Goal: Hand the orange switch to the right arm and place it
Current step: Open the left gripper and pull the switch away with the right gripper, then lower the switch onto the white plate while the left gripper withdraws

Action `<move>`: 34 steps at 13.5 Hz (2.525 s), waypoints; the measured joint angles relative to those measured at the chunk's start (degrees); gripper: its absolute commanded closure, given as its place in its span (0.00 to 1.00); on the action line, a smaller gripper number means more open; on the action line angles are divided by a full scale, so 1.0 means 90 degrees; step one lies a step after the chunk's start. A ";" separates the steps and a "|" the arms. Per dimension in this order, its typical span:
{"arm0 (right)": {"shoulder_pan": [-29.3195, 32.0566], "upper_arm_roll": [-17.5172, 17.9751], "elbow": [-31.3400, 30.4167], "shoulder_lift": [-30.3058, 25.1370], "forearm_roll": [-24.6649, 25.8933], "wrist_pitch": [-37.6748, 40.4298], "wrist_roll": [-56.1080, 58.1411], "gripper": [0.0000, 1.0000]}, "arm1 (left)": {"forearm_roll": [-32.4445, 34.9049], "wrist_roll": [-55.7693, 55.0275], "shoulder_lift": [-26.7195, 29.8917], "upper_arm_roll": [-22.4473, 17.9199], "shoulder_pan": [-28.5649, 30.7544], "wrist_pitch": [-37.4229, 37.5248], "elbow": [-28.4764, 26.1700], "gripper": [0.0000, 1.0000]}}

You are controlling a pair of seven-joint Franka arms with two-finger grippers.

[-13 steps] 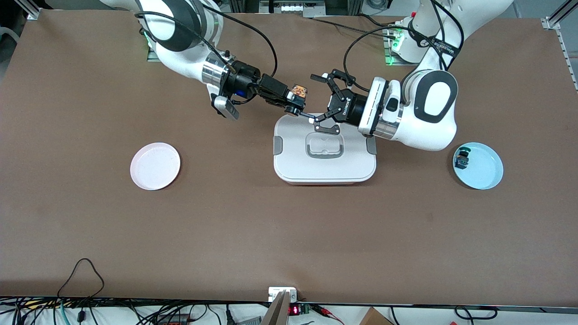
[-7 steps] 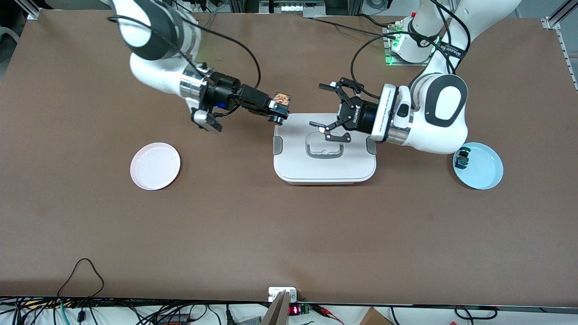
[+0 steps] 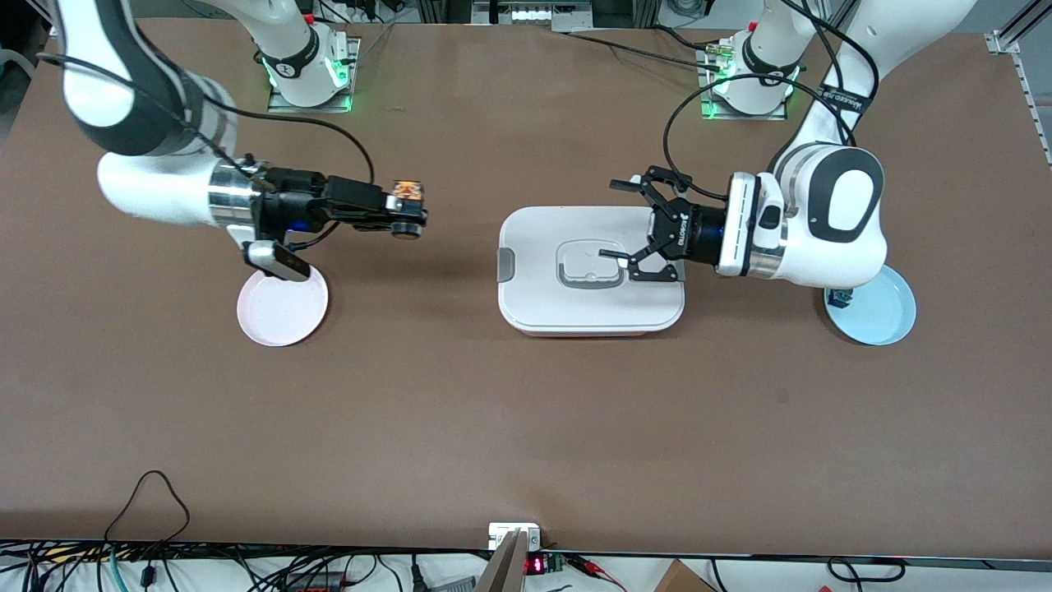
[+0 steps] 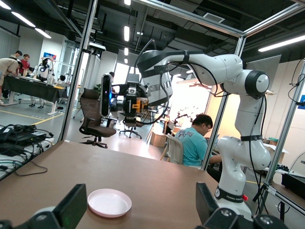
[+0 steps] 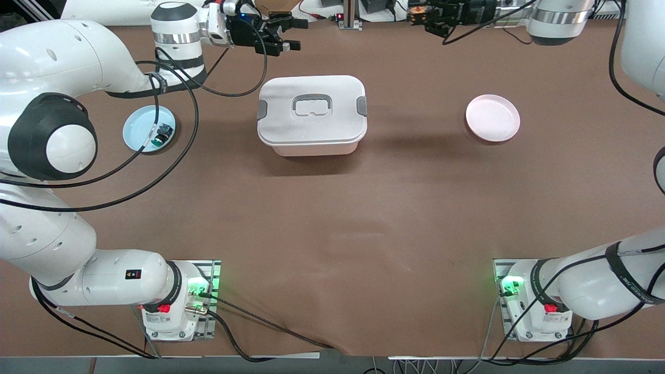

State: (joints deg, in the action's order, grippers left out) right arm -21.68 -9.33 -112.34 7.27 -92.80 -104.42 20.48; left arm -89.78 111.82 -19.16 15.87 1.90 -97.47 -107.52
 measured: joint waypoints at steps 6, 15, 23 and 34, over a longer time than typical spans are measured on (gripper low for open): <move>0.1307 -0.0004 -0.0002 -0.0002 0.0877 0.1978 0.0055 1.00 | 0.0467 0.0112 0.0243 -0.0937 0.0166 0.0054 -0.0023 0.00; 0.1591 -0.0367 0.0648 -0.0025 0.5058 0.1998 0.0263 1.00 | 0.2735 -0.0191 0.0256 -0.1713 0.0292 0.0229 -0.0063 0.00; 0.1294 -0.0335 0.1298 -0.0050 0.9343 0.0724 -0.1157 1.00 | 0.5107 -0.3248 0.0340 -0.1848 0.0313 0.0216 -0.0048 0.00; 0.0983 -0.0338 0.0698 -0.0847 1.0280 0.0015 -0.1544 1.00 | 0.8674 -0.8724 0.0496 -0.1816 0.0242 0.0680 0.1022 0.00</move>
State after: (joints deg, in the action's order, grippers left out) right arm -12.83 -12.38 -106.06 -0.35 -0.28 -104.28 6.58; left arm -11.71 33.31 -14.70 -0.48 4.08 -91.35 -98.32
